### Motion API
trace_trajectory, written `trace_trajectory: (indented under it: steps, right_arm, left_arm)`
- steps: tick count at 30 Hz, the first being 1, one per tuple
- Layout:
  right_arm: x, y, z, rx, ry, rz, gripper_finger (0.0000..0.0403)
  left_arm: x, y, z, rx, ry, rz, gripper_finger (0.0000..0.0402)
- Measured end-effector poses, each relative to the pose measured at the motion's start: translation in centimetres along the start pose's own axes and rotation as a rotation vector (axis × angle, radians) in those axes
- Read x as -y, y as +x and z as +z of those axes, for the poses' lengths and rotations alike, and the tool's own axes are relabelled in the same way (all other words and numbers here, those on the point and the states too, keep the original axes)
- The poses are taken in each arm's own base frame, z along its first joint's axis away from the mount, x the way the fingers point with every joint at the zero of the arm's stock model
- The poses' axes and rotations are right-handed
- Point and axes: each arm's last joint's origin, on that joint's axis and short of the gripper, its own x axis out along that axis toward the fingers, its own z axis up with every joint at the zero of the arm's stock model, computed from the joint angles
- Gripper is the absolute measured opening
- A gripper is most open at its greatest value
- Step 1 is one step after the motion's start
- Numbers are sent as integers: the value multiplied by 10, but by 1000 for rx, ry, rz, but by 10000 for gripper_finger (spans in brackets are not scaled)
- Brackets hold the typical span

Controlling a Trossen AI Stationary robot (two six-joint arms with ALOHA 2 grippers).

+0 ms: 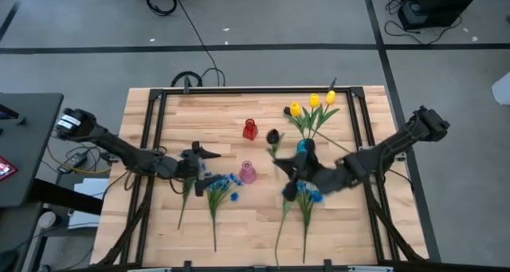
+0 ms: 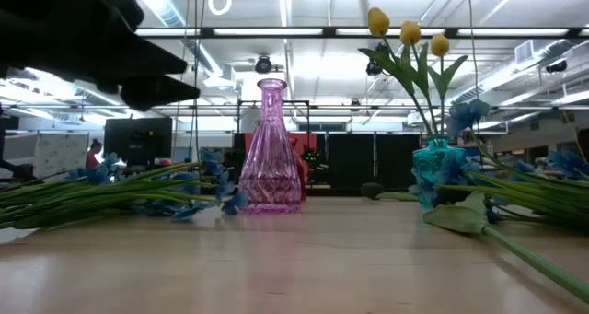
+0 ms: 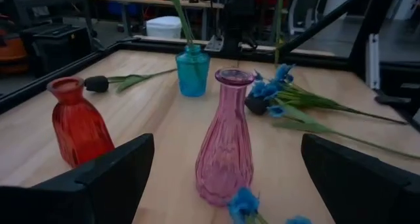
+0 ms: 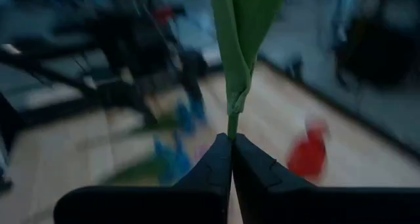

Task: Sort flowers into vase by color
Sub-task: Put the bottom right black flower into the pink vase

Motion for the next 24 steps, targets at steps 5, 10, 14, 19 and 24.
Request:
trace_trajectory:
  steps: [5, 10, 14, 19, 24]
  right_arm:
    - [9, 24, 34, 204, -82, 158, 23]
    - [12, 48, 37, 287, -153, 206, 23]
    - [16, 64, 34, 288, -150, 248, 23]
    - [21, 74, 28, 256, -165, 231, 23]
    - [21, 81, 22, 222, -164, 234, 23]
  left_arm:
    - [3, 19, 0, -23, 14, 26, 392]
    - [0, 32, -2, 24, -19, 30, 392]
    - [0, 40, -9, 46, -57, 8, 392]
    - [5, 56, -18, 34, -36, 11, 392]
    - [14, 77, -23, 10, 14, 16, 392]
